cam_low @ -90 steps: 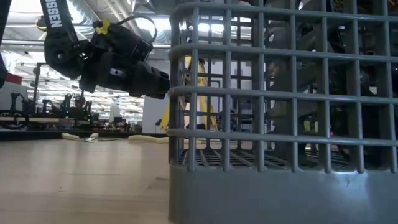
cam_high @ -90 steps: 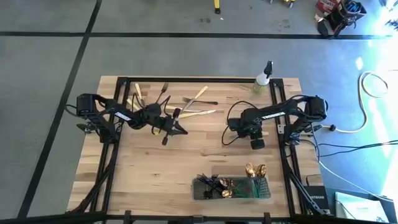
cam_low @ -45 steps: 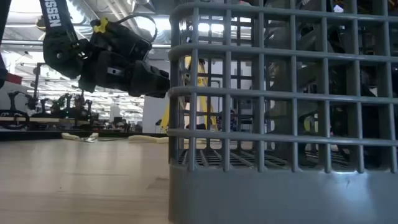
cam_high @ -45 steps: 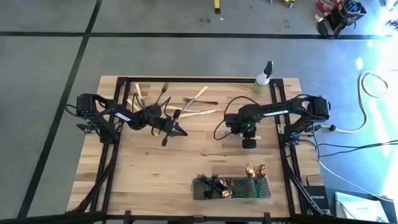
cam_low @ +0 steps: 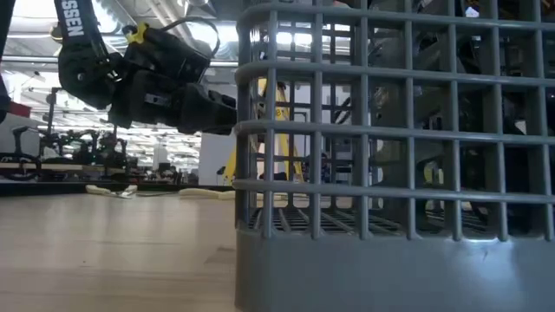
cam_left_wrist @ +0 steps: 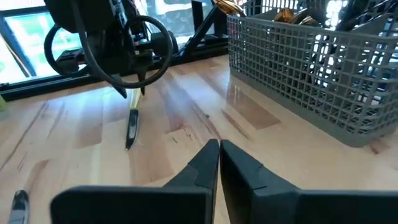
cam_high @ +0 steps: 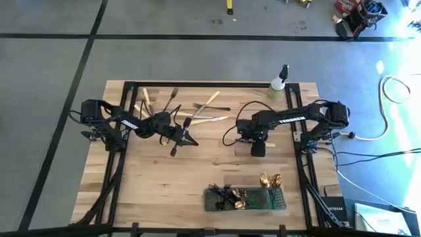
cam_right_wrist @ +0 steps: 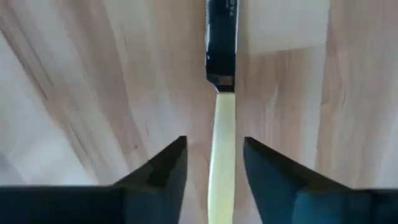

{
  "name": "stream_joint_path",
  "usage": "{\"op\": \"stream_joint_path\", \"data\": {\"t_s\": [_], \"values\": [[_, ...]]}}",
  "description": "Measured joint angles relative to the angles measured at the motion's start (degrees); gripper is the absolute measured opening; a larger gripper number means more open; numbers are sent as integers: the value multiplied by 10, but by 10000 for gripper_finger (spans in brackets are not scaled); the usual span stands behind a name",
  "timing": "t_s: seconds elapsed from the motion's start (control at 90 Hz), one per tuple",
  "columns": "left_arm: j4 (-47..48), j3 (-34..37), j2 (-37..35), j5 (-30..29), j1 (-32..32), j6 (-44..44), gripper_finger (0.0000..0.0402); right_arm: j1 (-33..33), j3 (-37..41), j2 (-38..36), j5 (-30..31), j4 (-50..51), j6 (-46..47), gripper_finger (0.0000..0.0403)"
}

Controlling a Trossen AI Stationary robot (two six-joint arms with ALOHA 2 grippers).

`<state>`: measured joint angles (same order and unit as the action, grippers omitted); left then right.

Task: Sort silverware
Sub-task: Put the bottom yellow knife into the gray cutlery rack

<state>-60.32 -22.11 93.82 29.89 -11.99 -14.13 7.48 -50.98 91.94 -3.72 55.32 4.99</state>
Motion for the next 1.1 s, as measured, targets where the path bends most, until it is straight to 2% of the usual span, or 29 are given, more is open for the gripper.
{"op": "stream_joint_path", "data": {"t_s": [0.211,0.522,0.678,0.956,1.1], "values": [[2,0,0,0,0,0,0,1,51,0,11,60,37,166],[2,0,0,0,0,-2,0,1,65,0,16,30,37,162],[2,0,0,0,0,-1,0,1,80,-2,13,12,39,137],[2,0,0,0,-1,-7,0,0,77,-1,11,8,48,53],[2,0,0,0,-1,-7,0,0,77,-1,10,5,63,57]]}}
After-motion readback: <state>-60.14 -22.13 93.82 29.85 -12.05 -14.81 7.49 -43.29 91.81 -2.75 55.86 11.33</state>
